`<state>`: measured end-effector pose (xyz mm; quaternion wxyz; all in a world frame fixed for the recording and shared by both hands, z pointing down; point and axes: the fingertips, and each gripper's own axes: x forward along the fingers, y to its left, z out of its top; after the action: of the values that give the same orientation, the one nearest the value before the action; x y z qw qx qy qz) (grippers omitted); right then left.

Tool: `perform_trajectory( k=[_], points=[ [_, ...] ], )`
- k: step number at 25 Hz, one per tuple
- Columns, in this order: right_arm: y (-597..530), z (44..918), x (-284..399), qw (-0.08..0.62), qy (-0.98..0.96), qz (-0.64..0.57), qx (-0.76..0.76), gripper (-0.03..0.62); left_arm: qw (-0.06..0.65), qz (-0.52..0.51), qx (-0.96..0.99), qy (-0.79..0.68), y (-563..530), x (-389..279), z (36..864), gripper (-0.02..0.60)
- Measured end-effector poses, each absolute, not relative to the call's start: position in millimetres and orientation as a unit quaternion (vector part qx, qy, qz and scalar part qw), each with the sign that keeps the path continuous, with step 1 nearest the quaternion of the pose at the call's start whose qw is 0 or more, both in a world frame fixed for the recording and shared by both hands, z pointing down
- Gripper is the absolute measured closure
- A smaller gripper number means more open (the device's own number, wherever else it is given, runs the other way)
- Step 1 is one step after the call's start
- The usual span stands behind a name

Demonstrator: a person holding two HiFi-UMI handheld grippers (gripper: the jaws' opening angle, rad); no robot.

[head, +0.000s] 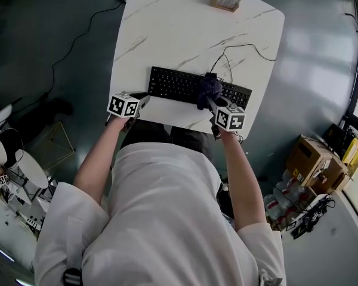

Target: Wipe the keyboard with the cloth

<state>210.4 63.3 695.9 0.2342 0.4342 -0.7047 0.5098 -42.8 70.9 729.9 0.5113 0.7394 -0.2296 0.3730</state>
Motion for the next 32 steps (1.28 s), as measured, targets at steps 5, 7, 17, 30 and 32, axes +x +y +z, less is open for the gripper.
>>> perform_trajectory(
  k=[5, 7, 17, 30, 32],
  points=[
    [67, 696, 230, 0.244, -0.7, 0.507, 0.44, 0.497, 0.511, 0.376, 0.736, -0.236, 70, -43, 730, 0.523],
    [70, 696, 239, 0.245, -0.697, 0.507, 0.444, 0.497, 0.507, 0.378, 0.738, -0.236, 70, -41, 728, 0.523],
    [85, 696, 293, 0.248, -0.679, 0.506, 0.471, 0.496, 0.501, 0.385, 0.736, -0.243, 70, -43, 729, 0.523],
    [94, 696, 338, 0.268, -0.678, 0.497, 0.47, 0.497, 0.491, 0.391, 0.737, -0.253, 67, -43, 731, 0.523],
    [95, 697, 344, 0.272, -0.677, 0.497, 0.47, 0.497, 0.49, 0.391, 0.736, -0.254, 67, -44, 731, 0.523]
  ],
)
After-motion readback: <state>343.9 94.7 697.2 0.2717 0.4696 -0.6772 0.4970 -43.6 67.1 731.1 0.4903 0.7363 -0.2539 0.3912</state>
